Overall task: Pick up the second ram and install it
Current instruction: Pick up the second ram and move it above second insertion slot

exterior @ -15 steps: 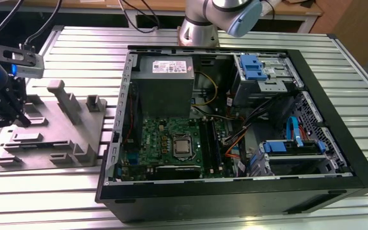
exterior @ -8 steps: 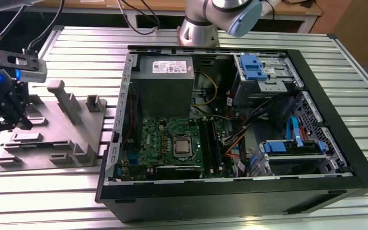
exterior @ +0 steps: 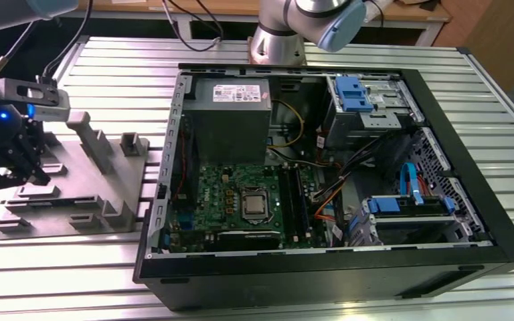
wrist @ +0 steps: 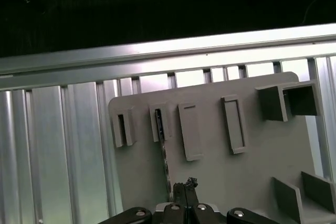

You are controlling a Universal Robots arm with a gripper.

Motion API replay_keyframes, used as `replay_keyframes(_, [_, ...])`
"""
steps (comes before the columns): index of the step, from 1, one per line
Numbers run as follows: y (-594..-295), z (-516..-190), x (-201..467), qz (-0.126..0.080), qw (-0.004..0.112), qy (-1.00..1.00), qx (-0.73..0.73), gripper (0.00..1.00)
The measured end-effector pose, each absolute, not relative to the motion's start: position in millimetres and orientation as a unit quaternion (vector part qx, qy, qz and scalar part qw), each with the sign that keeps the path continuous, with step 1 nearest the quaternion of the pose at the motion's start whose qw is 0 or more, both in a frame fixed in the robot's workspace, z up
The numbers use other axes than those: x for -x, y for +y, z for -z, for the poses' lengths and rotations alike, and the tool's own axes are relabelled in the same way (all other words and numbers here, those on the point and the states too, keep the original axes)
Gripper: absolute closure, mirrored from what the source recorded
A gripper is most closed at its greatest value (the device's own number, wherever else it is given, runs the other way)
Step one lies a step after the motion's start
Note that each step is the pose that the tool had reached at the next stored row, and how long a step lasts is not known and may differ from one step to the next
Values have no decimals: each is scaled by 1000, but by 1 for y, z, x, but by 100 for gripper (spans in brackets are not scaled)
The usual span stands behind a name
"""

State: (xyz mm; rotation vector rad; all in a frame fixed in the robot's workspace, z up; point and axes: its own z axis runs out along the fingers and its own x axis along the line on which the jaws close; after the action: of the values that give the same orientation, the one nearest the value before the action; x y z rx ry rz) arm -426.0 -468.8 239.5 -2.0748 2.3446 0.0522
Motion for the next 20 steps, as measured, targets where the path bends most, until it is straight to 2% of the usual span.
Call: replay_keyframes(20, [-475,-228,425,-17,5,731,682,90])
